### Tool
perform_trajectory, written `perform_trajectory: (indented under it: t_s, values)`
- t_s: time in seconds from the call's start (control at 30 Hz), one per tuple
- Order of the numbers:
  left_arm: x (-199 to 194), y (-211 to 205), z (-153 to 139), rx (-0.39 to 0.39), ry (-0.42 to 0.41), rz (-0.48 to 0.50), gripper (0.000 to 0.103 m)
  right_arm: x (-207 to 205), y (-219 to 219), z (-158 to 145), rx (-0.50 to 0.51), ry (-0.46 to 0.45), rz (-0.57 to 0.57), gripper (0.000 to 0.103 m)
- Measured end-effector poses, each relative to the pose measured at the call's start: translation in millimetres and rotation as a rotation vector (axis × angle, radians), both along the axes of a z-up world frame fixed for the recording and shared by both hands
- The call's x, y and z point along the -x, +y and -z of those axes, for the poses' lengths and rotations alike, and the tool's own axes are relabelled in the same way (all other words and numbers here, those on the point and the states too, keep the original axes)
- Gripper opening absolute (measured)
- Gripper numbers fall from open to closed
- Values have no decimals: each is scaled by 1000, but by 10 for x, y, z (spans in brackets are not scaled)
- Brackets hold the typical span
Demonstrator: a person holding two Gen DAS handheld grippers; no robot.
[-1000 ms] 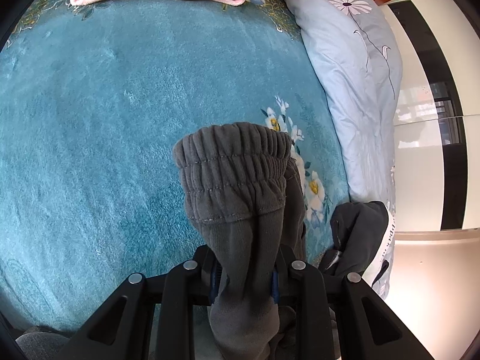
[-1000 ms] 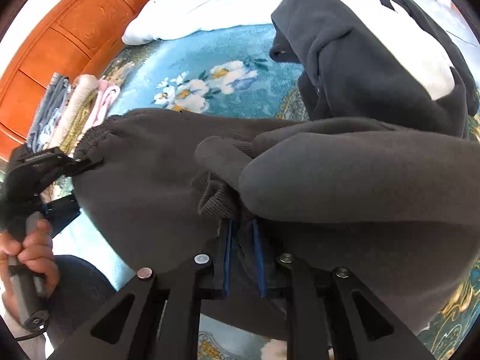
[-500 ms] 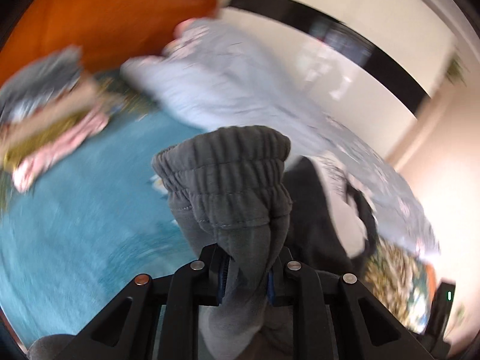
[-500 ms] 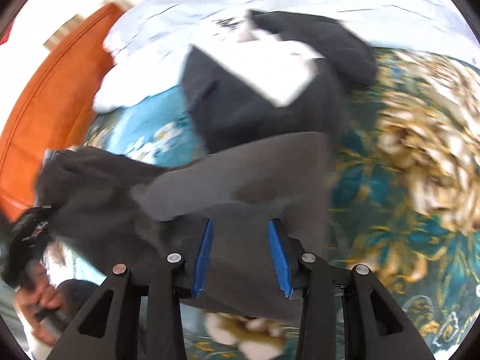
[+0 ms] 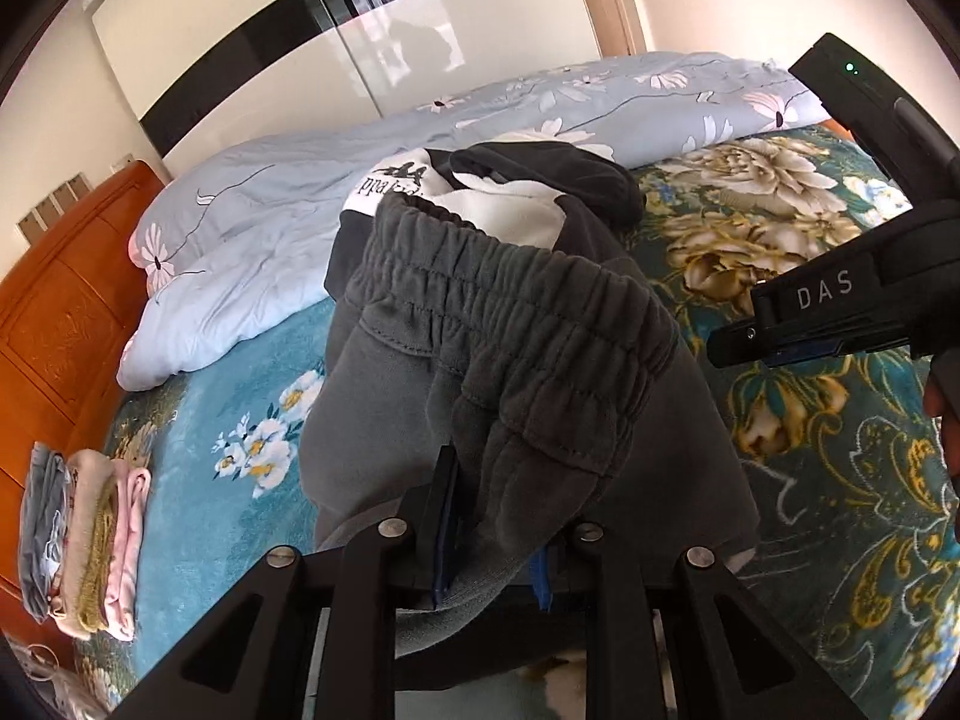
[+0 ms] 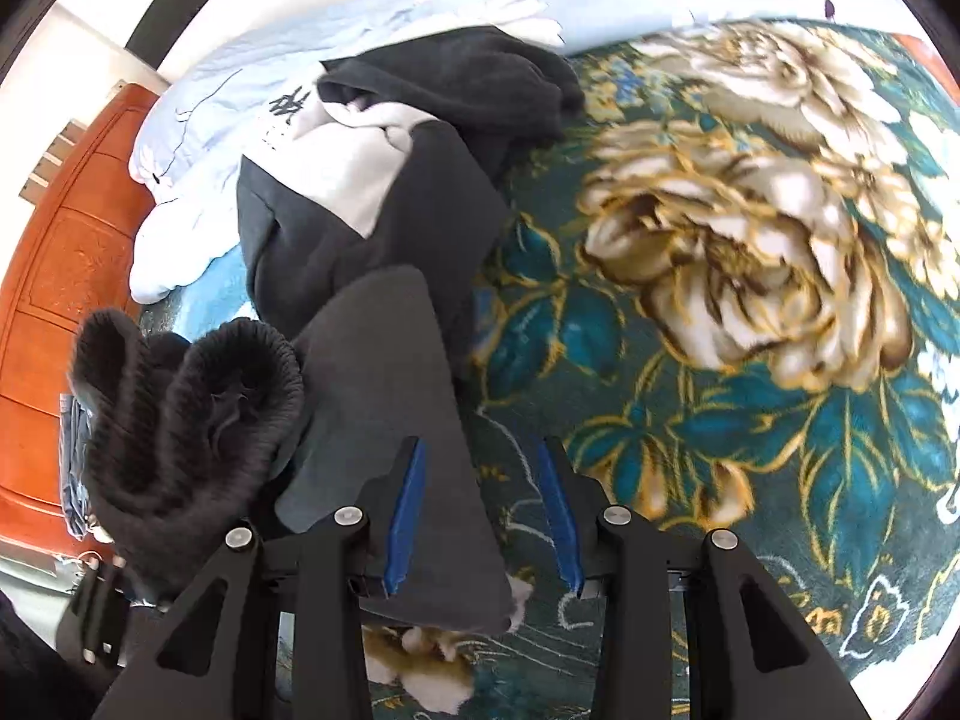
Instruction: Fold clothes
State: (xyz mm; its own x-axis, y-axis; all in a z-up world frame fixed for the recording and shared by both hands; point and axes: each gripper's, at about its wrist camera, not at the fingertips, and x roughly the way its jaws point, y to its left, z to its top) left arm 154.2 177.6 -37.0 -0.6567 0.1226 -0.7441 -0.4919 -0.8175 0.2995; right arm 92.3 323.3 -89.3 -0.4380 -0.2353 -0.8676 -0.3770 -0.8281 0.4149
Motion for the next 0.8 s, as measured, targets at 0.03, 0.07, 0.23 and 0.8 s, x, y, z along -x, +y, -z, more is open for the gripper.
perform_trajectory:
  t_s: [0.03,0.07,0.23,0.8]
  values:
    - [5,4,-16,-9,-3,-4,24,-4,4,21,6,-3,2,40]
    - [25,3,-17,-17,-15,-7,25,-6,3,30,9,-5,2,40]
    - [64,-39,-36,-49,-70,-20,29,28,-28,-73,-6,17,-25,40]
    - [24,-911,-368,-428,-260,-80,74,250,-500,-644,115,182,-263,59]
